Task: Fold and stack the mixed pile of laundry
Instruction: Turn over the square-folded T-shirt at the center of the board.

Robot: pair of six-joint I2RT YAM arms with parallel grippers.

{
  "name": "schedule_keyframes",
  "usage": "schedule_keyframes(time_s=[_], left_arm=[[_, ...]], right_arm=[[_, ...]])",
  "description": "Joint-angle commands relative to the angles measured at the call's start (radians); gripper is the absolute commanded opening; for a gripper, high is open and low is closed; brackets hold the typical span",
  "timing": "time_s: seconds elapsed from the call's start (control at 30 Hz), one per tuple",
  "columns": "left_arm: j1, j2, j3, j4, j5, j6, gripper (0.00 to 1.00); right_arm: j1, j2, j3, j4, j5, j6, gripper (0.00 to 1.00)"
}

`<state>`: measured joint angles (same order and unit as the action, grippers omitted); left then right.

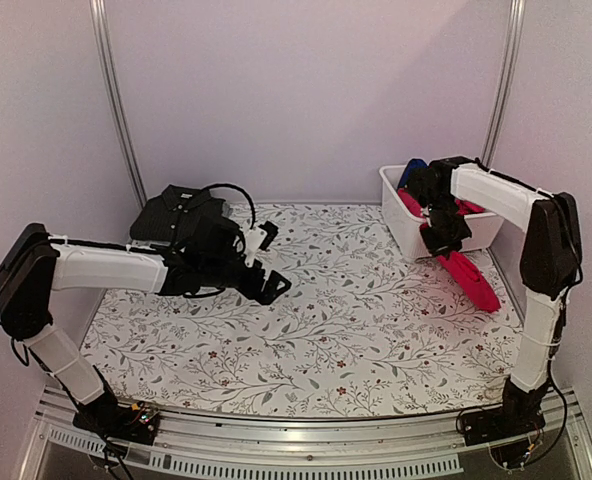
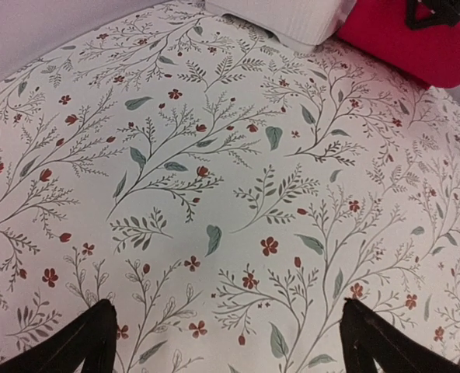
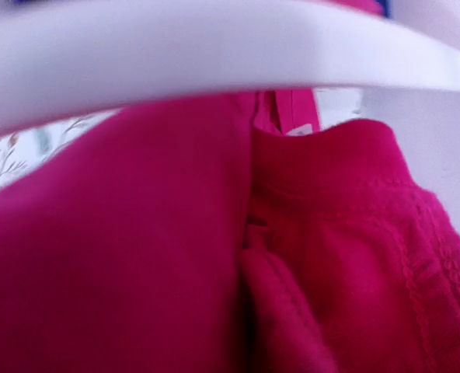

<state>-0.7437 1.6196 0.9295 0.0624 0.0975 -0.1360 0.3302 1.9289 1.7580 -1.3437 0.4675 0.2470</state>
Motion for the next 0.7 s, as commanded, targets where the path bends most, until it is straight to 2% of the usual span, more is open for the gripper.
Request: schedule_keyframes(time_s=[0.0,0.13,0.23,0.47,0.67], left_arm=[[0.018,-0.032,-0.031,-0.018,0.008,0.001,1.00],[0.023,-0.048,-0.051,-0.018,0.014,-0.019,1.00],[0.031,-0.062,-0.067,-0.025,0.016,-0.036,1.00],[0.076,-0.129,-0.124,-0.023,0.032,-0.084,1.00],[0.127,-0.159,-0.149,-0.037,0.054,-0.144,1.00]], right_arm=[[0.199,0.119,0.031,-0.036,-0.067,0.038,0.00],[0.333,0.255,0.199,-0.037,-0.155,0.042,0.00],[0.384,0.346,0.291,-0.037,-0.242,0.052,0.00],[0.451,0.460,0.431,0.005,-0.446,0.058,0.00],[0.455,0.534,0.546,0.087,-0.707,0.068,0.00]])
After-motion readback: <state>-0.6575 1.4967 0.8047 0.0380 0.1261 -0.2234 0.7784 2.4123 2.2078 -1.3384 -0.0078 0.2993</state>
